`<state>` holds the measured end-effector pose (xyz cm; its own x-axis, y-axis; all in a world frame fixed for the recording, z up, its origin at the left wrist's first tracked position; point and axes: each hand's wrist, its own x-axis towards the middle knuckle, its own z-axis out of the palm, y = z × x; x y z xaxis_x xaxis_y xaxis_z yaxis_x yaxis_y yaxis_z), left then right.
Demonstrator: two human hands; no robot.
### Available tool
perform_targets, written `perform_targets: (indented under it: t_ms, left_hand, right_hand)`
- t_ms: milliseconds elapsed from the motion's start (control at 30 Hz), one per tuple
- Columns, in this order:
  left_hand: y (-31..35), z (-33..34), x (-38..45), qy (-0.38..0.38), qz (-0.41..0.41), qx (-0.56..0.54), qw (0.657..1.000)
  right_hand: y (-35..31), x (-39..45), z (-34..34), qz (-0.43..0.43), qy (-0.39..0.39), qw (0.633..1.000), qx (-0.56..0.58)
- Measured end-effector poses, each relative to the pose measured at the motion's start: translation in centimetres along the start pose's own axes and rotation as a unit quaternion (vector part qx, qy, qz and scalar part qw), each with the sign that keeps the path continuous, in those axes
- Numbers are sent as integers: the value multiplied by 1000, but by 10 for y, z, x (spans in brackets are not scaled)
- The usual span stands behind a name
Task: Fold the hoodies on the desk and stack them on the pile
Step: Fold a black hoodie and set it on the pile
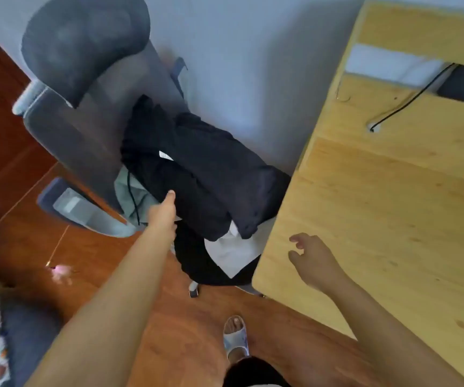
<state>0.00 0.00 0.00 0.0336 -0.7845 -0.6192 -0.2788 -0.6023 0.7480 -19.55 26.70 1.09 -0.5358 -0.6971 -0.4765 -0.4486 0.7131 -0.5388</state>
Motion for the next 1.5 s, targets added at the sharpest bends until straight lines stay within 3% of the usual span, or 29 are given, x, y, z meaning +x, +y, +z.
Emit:
perform_targets:
  t_ms: [67, 200, 300, 400, 500, 600, 800, 933, 1033, 1233, 1367, 1500]
  left_hand:
    - [15, -1, 20, -53, -75, -100, 991]
    - [19, 3, 44, -29, -108, -149, 982]
    - [30, 2, 23, 61, -20, -135, 989]
    - [40, -2, -3, 58, 96, -86, 990]
    - [66, -10, -21, -6, 188, -54, 981]
    - [120, -11, -53, -102, 218, -32, 970]
    - [258, -13, -202, -263, 353, -36, 897]
    - [292, -3, -317, -345, 424, -7, 837]
    - [294, 19, -417, -386, 458, -45, 799]
    - [277, 63, -596, -405, 433, -171, 787]
    - [251, 82, -652, -407, 411, -167, 798]
    - [219, 108, -667, -420, 342, -155, 827]
  right_hand:
    - [-9, 0, 3, 29, 5, 999, 16]
    - [-8, -5, -1, 77, 5, 997, 11]
    - [-12, -6, -13, 96, 31, 995, 17]
    - [-21, -13, -21, 89, 48, 994, 31]
    - [-32, -24, -29, 73, 59, 994, 47]
    - [-41, -40, -46, 48, 70, 995, 57]
    - [-76, -79, -130, -36, 142, 986, 83]
    - [-102, -124, -198, -157, 179, 961, 141]
    - [-110, -178, -245, -249, 171, 925, 229]
    - [-71, -279, -336, -385, 190, 839, 332]
    - [-24, -308, -370, -311, 266, 852, 328]
    - [31, -334, -405, -266, 287, 853, 347]
